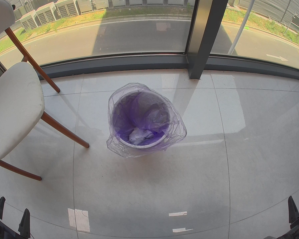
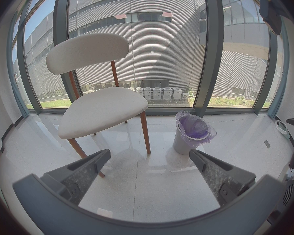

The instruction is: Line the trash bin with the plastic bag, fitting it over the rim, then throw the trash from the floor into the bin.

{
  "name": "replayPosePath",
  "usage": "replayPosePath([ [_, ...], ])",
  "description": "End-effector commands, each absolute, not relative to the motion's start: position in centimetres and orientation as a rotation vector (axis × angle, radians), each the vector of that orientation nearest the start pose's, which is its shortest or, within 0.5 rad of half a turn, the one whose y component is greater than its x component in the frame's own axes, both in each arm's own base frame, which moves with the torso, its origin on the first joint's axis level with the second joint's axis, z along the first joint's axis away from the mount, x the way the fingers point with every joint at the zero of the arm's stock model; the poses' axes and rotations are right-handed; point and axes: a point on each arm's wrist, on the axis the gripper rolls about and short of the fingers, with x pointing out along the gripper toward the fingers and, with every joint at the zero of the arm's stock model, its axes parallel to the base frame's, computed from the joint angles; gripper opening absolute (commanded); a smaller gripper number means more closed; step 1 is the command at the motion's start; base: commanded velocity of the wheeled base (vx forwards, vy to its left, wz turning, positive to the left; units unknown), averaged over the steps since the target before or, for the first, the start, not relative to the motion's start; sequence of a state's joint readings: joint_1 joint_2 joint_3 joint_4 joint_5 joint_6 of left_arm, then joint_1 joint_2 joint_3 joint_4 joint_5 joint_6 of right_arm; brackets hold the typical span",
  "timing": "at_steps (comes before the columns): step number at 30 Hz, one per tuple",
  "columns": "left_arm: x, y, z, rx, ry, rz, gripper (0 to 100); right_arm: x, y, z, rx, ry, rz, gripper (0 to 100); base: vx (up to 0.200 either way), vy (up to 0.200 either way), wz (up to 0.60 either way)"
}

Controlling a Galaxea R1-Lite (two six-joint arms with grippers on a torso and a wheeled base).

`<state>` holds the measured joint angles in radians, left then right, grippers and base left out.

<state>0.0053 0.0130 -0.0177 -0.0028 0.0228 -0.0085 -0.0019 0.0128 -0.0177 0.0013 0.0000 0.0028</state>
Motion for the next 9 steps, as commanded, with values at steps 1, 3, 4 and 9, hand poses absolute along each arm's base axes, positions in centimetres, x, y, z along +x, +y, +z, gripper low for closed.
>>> replayPosePath([
  [1,-2.27,0.04,7.58,-0.009,-0.002,0.029,100,-2.28,0.01,7.53,0.003,0.002,-0.003,100,0.000,0.000,0.00],
  [3,-2.27,0.04,7.58,-0.009,-0.002,0.029,100,-2.28,0.00,7.53,0.003,0.002,-0.002,100,0.000,0.000,0.00],
  [4,-2.26,0.04,7.59,-0.009,0.000,0.029,100,-2.28,0.01,7.53,0.003,0.002,-0.003,100,0.000,0.000,0.00],
  [9,-2.27,0.04,7.58,-0.009,-0.002,0.029,100,-2.28,0.00,7.53,0.003,0.002,-0.005,100,0.000,0.000,0.00],
])
